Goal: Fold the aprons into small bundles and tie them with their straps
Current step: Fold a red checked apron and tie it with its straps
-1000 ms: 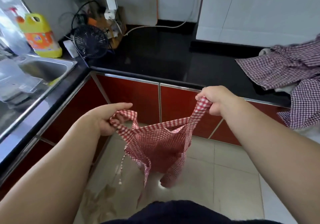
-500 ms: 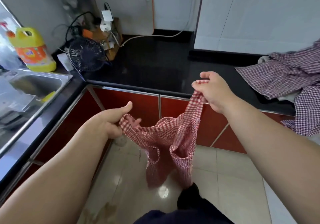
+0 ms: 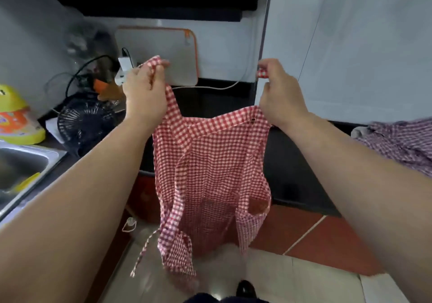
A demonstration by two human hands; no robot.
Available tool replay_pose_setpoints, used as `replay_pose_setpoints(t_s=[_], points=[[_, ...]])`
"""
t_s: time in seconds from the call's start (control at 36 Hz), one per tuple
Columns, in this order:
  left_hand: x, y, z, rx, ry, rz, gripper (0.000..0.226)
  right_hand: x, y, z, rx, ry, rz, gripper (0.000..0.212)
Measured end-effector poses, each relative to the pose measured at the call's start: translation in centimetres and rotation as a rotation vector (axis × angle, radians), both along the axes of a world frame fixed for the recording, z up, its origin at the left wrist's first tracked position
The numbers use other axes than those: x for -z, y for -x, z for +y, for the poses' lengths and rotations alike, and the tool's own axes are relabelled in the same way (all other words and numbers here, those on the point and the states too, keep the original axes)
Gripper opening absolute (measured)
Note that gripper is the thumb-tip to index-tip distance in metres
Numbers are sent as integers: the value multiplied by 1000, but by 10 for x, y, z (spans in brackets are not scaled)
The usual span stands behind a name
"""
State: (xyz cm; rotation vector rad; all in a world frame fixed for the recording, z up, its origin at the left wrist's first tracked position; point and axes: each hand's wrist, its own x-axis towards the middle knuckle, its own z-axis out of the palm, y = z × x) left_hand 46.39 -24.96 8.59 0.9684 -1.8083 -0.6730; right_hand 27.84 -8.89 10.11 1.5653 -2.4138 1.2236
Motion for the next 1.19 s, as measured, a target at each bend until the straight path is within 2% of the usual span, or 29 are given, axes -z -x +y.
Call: replay_pose_setpoints(t_s=[0.08,0.25,0.42,0.69,0.81,0.89,0.94,1.06,1.14,1.19], points=[[0,19,-23,-69,21,-32,48,0,25,-20,-4,5,-11,58],[-3,53,-59,-125,36,-76,31,3,72,-66,27,37,-24,58],[4,69,-106,-215,-37,-42,31,8,94,-120,23,24,-46,61],[20,101,-213,-136,-176,-13,33,16,127,-220,121,-15,33,60],[5,119,-270,-87,-205,31,33,7,146,-263,169,84,88,59],[-5,138,-303,-32,-284,52,34,5,160,-294,216,105,-1,64],[-3,146,-312,36,-301,2,35,8,165,-306,220,57,-109,70],[32,147,-331,225,-434,-190,30,33,175,-323,271,-263,-143,80],[63,142,-332,247,-434,-396,22,59,176,-318,316,-488,-101,74],[80,143,-328,245,-467,-441,17,76,173,-315,309,-569,-129,70]])
